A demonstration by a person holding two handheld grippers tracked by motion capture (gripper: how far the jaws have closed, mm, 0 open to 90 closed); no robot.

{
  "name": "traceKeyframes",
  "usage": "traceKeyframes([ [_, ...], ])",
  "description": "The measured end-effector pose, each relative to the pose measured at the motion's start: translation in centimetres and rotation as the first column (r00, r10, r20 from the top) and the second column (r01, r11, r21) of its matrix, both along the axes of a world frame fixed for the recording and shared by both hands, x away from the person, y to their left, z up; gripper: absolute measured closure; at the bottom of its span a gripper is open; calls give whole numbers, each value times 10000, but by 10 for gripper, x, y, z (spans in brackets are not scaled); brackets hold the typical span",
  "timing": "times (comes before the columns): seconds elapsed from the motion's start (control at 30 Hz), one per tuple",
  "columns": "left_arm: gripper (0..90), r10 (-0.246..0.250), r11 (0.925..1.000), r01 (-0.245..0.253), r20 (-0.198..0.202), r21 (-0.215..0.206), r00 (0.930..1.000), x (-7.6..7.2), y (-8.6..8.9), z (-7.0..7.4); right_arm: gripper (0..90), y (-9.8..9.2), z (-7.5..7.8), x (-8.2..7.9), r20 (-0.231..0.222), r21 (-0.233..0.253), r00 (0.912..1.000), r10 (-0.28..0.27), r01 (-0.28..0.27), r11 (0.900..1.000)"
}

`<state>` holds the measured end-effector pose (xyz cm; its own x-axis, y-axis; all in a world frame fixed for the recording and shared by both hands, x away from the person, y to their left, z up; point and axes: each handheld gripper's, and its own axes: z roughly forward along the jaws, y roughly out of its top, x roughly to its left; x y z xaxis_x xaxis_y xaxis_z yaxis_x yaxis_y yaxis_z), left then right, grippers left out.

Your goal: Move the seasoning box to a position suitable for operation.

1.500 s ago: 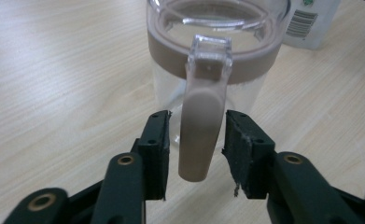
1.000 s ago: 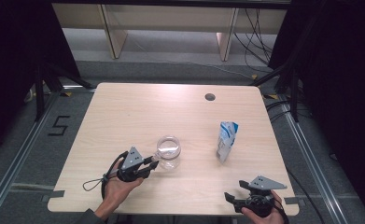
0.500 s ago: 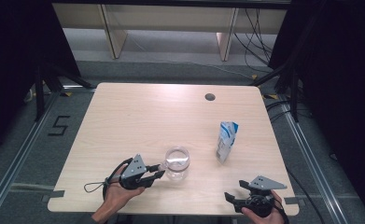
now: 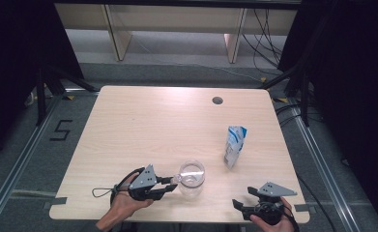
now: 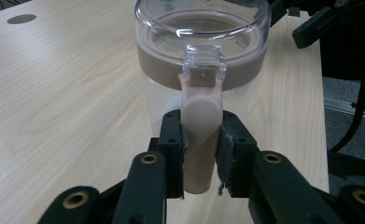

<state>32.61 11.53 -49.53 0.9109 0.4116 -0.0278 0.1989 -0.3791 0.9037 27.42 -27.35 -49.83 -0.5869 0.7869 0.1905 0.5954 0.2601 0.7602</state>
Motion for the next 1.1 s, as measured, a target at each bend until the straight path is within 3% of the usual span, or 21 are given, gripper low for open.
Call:
traceKeyframes([
  [0.07, 729, -210, 9998, 209, 108, 24, 9997, 2, 0, 0, 223, 0, 0, 0, 7, -8, 10000, 28, -28, 10000],
  [0.1, 728, -121, 9999, 121, -52, -57, 9999, 1, -1, 0, 223, 1, 0, -1, -186, 49, 9998, -5, 6, 10000],
  [0.17, 727, -306, 9995, 307, 105, -16, 9995, 4, 0, 0, 223, 0, 0, 0, -3, -24, 10000, 37, -37, 10000],
  [0.2, 726, -196, 9998, 196, 4, -33, 9998, 4, 0, 0, 224, 1, 0, -1, -183, 46, 9998, 21, -21, 10000],
  [0.23, 726, -248, 9997, 246, 131, 91, 9996, 6, 1, 0, 223, 1, 0, -1, -166, 41, 9999, 25, -25, 10000],
  [0.33, 724, -71, 10000, 70, 25, 66, 10000, 7, 2, 0, 223, 1, 0, -1, -174, 37, 9998, 33, -33, 10000],
  [0.37, 724, -97, 9999, 95, 177, 90, 9998, 8, 2, 0, 223, 1, -1, 0, 41, -4, 10000, 53, -53, 10000],
  [0.43, 724, 27, 9999, -30, 183, 135, 9998, 9, 3, 1, 223, 1, 0, -1, -121, 87, 9999, 24, -22, 10000],
  [0.47, 723, 127, 9997, -129, 69, 212, 9999, 9, 4, 1, 224, 1, 0, 0, 18, 17, 10000, 34, -34, 10000],
  [0.5, 720, -2, 9998, -2, 209, 188, 9998, 11, 4, 1, 223, 1, 0, 0, 37, 25, 10000, 54, -54, 10000],
  [0.53, 712, 171, 9999, -172, 94, 23, 9998, 10, 3, 0, 223, 1, 0, 0, 51, 23, 10000, 50, -50, 10000],
  [0.6, 702, 304, 9992, -307, 125, 236, 9995, 11, 5, 1, 223, 1, 0, 0, 69, -29, 9999, 87, -87, 10000],
  [0.67, 696, 540, 9985, -539, -107, 106, 9985, 11, 6, 0, 223, -1, 0, 1, 215, -109, 9996, 194, -192, 9998],
  [0.73, 679, 612, 9972, -612, 17, 430, 9981, 12, 8, 0, 223, 0, 0, 1, 64, -73, 9998, 166, -165, 9998],
  [0.77, 651, 622, 9979, -621, -46, 187, 9981, 11, 7, 0, 223, 0, 0, 1, 80, -78, 9998, 171, -170, 9998],
  [0.8, 651, 617, 9975, -622, 145, 341, 9980, 11, 7, 1, 223, 0, 0, 1, 80, -78, 9998, 171, -170, 9998],
  [0.87, 558, 1001, 9948, -998, -174, 198, 9948, 9, 7, 0, 223, 0, 0, 1, 218, -103, 9996, 190, -187, 9998],
  [0.9, 520, 1006, 9945, -1002, -127, 292, 9948, 8, 9, 2, 223, 0, 0, 1, 219, -93, 9996, 187, -185, 9998],
  [0.97, 486, 1151, 9933, -1150, -367, 68, 9927, 5, 11, 3, 223, 1, 1, -1, -21, 65, 10000, 7, -7, 10000],
  [1.03, 443, 1121, 9937, -1120, -425, 37, 9928, 2, 14, 5, 223, 1, 1, 0, 102, 3, 9999, 111, -111, 9999],
  [1.1, 406, 1235, 9918, -1259, -831, -238, 9889, -3, 16, 7, 223, 1, 1, 0, 110, 43, 9999, 124, -124, 9999],
])
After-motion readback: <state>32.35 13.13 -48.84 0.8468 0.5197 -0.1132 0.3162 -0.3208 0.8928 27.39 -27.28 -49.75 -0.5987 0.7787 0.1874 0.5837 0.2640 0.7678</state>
